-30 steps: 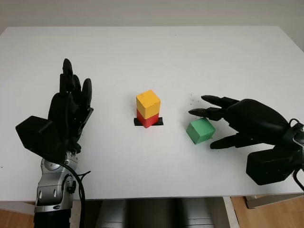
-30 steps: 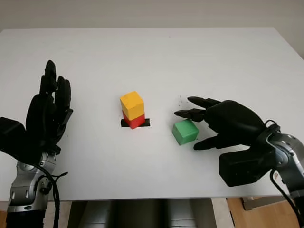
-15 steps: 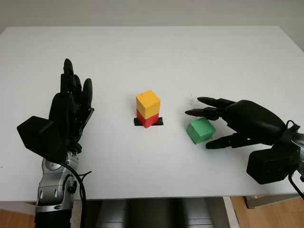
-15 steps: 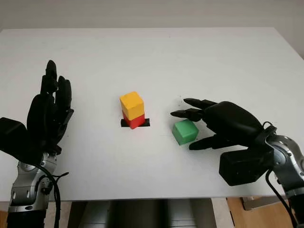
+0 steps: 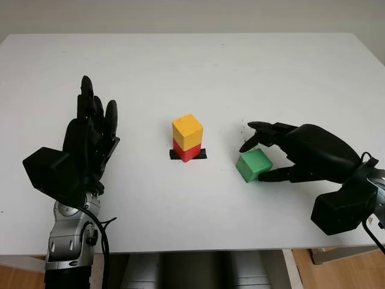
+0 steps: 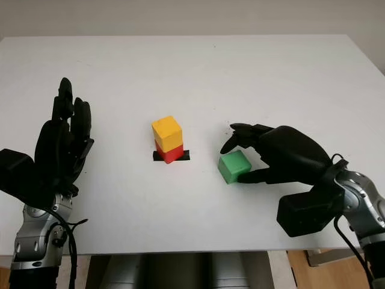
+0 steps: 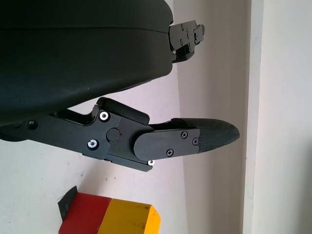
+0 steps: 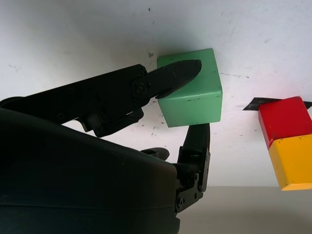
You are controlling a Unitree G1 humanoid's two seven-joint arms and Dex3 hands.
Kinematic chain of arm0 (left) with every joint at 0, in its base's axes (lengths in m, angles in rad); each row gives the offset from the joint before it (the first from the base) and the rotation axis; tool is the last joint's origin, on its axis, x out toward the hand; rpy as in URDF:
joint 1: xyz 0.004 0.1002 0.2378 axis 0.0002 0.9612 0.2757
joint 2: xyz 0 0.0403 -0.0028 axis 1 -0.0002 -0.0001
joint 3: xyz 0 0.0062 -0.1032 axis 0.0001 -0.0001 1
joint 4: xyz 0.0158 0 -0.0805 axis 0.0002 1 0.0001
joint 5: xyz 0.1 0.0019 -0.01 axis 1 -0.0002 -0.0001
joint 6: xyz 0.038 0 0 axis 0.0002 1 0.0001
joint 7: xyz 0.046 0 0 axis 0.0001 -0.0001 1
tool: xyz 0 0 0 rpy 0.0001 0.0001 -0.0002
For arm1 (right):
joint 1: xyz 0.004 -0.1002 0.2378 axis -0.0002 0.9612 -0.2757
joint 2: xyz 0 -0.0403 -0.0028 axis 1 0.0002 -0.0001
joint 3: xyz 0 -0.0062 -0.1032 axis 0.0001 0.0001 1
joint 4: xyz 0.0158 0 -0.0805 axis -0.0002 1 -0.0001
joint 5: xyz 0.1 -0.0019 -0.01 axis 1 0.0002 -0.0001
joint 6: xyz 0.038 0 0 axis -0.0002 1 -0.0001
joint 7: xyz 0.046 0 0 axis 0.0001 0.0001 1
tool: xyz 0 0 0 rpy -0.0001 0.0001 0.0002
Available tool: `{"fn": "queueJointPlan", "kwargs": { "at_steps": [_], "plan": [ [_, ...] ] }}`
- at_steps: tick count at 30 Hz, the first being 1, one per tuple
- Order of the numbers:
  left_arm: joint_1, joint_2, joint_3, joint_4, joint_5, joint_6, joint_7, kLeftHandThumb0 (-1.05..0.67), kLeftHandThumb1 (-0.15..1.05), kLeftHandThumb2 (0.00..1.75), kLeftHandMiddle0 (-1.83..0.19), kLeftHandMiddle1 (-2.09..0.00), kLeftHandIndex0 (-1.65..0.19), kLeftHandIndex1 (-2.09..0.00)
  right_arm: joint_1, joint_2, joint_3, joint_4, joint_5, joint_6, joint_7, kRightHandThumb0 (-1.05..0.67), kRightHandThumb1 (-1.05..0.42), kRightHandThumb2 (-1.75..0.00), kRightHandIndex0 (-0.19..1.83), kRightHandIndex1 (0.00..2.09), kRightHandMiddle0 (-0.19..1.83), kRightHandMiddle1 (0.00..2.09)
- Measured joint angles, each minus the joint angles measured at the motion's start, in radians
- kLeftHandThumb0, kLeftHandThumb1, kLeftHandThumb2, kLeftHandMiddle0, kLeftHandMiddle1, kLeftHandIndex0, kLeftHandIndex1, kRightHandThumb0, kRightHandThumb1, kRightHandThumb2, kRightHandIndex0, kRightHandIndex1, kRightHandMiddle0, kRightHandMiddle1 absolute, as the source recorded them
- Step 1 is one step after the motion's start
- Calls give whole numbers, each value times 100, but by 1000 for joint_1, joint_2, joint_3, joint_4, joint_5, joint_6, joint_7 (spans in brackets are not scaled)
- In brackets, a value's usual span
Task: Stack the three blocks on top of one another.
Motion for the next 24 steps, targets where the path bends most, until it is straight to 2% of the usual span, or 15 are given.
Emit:
{"fn": "queueJointPlan", "kwargs": {
  "at_steps": [6,24],
  "plan": [
    [0,0,0,0,-1,0,0,-68,105,46,19,-4,16,-6,-7,-1,0,0,-32,-10,-19,-34,-104,-6,35,7,11,151],
    [0,-1,0,5,-3,-2,2,-68,105,46,19,-2,16,-5,-55,-24,29,0,-54,-10,35,-34,-105,-9,34,6,9,146]
  ]
}}
